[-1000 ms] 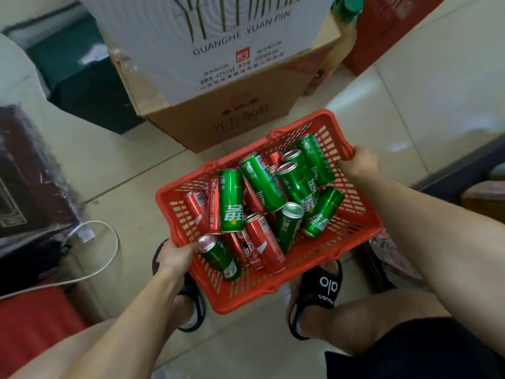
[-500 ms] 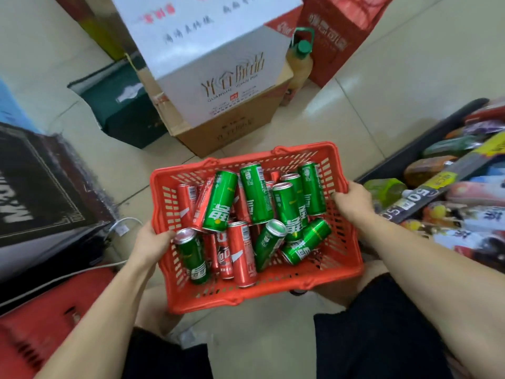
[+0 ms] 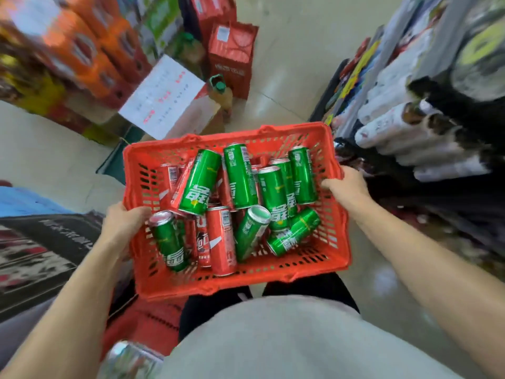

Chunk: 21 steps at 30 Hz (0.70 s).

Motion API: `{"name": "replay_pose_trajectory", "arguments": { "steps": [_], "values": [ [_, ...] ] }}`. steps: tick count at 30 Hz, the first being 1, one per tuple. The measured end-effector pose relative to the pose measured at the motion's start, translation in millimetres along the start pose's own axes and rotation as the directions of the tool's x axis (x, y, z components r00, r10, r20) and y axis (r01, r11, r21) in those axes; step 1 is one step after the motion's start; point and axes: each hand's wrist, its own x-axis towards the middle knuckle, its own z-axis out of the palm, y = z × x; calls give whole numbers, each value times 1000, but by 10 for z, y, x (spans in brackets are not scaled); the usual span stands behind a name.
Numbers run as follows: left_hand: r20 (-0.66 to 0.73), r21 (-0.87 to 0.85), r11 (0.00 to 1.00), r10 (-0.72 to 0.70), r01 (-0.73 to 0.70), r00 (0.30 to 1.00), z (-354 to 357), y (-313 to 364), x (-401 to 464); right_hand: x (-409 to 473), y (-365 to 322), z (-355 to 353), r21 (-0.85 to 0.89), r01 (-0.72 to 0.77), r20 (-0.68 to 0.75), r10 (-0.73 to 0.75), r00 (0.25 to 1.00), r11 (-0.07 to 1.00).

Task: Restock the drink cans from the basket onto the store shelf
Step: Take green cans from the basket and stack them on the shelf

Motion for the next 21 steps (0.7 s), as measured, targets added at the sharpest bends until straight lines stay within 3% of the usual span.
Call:
{"name": "replay_pose_trajectory", "arguments": {
  "steps": [6, 11, 17, 21],
  "values": [
    [40, 213, 947, 238, -241, 970, -69, 615, -891, -1011, 610, -541, 412, -101, -38, 128, 991, 906],
    [175, 355, 866, 309, -353, 935, 455, 954, -1382, -1442, 1431, -784, 588, -240, -22, 312, 950, 773],
    [363, 447, 747, 351, -492, 863, 1412, 1163, -1853, -2167, 2396, -1077, 718, -327, -97, 554, 827, 614],
    [551, 452, 595, 399, -664, 733, 2111, 1328, -2241, -2790, 2706, -1243, 842, -306, -107, 693, 713, 445]
  ]
}}
